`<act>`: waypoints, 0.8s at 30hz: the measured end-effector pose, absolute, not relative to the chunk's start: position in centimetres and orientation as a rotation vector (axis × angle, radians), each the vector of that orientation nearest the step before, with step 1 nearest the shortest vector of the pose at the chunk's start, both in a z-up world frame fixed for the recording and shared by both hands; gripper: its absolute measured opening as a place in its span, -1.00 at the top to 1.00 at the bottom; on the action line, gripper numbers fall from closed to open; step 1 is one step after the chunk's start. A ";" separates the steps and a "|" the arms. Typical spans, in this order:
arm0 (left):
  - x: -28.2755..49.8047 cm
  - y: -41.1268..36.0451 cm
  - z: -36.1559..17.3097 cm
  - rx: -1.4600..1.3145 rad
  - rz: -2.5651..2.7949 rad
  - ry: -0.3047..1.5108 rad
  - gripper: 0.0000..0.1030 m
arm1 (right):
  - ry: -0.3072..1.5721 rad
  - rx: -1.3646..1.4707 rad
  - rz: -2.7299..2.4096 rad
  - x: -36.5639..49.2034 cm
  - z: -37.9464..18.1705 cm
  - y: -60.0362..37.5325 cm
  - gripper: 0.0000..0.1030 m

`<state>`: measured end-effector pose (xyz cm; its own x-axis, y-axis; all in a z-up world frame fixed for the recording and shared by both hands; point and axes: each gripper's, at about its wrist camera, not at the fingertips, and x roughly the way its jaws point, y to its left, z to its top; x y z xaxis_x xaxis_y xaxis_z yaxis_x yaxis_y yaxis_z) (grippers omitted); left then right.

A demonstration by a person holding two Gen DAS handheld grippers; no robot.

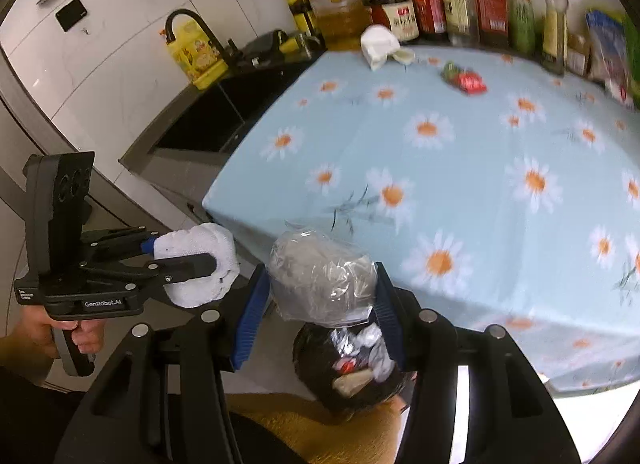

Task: Collect trash
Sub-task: 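Lower both tools over the trash bin and open them to drop the items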

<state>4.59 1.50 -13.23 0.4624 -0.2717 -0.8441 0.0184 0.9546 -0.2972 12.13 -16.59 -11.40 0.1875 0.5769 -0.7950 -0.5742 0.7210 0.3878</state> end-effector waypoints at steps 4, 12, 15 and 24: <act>4.0 1.1 -15.1 -0.248 -0.213 1.130 0.22 | 1.166 0.007 0.796 10.8 -13.0 -16.4 -0.02; 3.2 0.1 -18.7 -0.224 -0.251 1.209 0.22 | 1.234 0.048 0.748 9.4 -15.5 -16.6 -0.02; 3.2 0.1 -19.4 -0.231 -0.248 1.226 0.14 | 1.240 0.070 0.732 9.3 -15.8 -16.7 -0.04; 3.6 -0.3 -20.1 -0.224 -0.279 1.248 -0.05 | 1.204 0.093 0.713 9.2 -15.2 -16.9 -0.04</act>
